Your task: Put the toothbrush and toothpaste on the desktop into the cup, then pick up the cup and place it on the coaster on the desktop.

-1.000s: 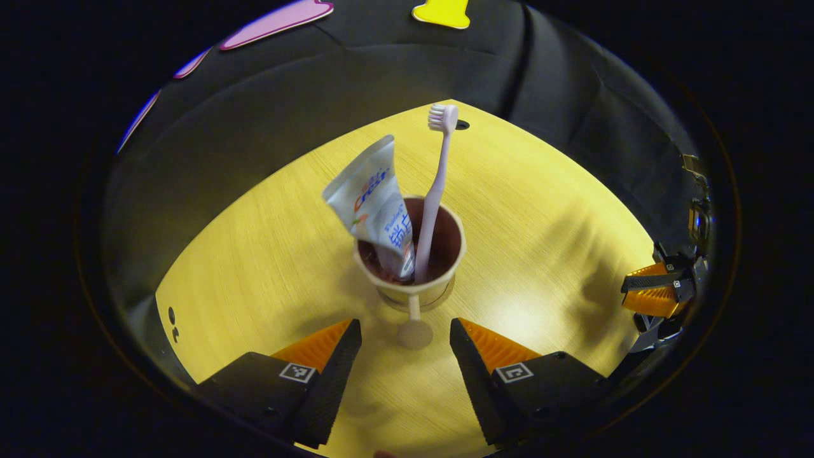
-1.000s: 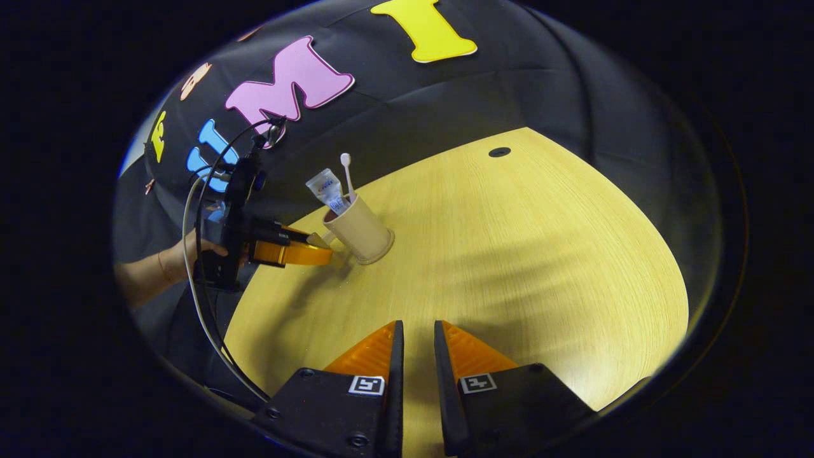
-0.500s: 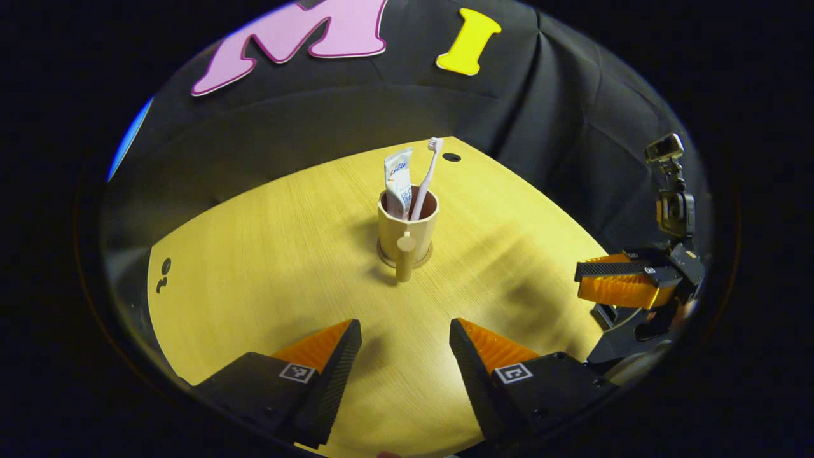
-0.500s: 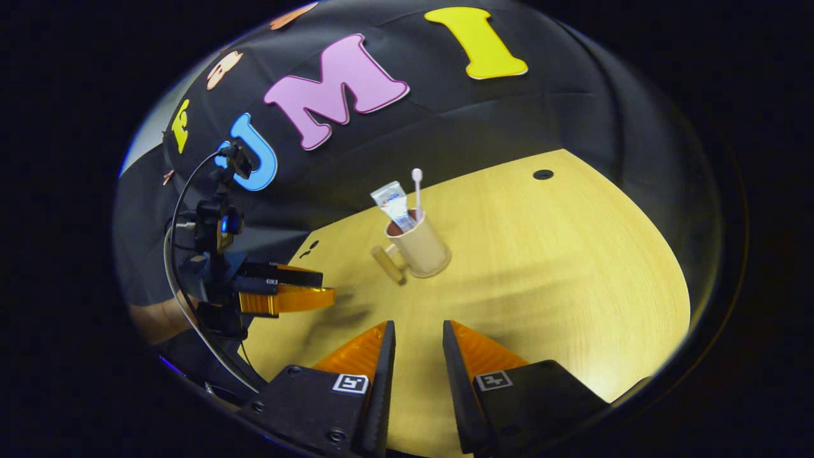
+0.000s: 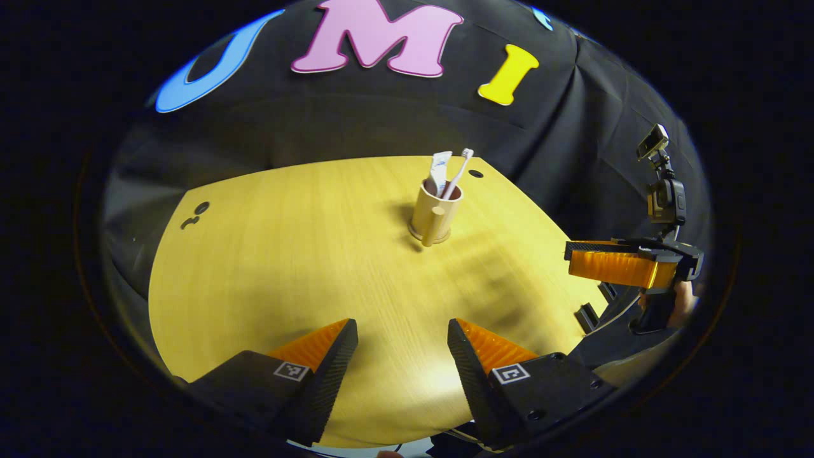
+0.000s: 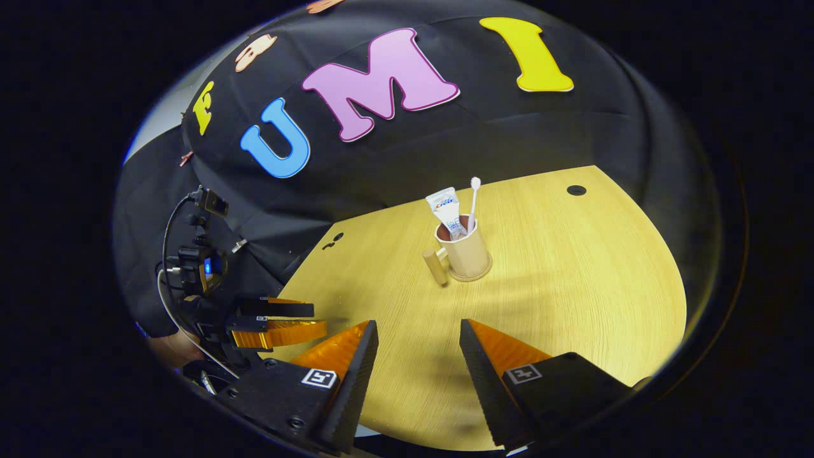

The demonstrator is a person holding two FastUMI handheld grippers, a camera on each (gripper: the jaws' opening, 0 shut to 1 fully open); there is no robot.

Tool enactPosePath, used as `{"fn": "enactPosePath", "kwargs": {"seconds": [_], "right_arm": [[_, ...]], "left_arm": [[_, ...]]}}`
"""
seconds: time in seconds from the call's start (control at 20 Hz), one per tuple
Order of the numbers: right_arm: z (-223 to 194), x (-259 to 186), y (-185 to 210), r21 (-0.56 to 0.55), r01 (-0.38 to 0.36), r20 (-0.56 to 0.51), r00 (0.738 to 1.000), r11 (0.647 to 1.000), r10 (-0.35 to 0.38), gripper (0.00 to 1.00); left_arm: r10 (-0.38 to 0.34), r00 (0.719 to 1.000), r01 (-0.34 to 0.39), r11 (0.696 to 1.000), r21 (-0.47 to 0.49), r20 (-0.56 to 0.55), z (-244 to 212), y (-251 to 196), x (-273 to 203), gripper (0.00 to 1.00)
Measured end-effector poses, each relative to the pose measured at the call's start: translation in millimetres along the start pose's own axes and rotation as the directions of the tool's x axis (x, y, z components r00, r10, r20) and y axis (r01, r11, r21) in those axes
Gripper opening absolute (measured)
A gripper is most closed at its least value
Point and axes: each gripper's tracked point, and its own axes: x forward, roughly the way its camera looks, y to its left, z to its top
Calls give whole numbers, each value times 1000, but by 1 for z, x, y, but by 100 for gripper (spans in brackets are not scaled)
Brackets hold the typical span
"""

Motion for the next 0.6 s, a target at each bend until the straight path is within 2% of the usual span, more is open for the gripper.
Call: {"fn": "enactPosePath", "kwargs": {"seconds": [0.1, 0.3, 0.35, 0.6], "right_arm": [[1, 0, 12, -33, -15, -8, 1000, 999, 15, 88], [0, 3, 36, -54, -50, -14, 999, 997, 49, 92], [0, 4, 41, -54, -53, -14, 999, 997, 53, 96], [-6, 7, 52, -74, -65, -19, 998, 995, 64, 96]], "left_arm": [[28, 999, -28, 1000, -10, 20, -7, 8, -12, 89], [34, 998, -31, 998, -62, 49, -18, 1, -28, 89], [40, 997, -35, 996, -78, 58, -20, 0, -32, 88], [37, 997, -28, 987, -156, 60, -32, -1, -38, 89]]}}
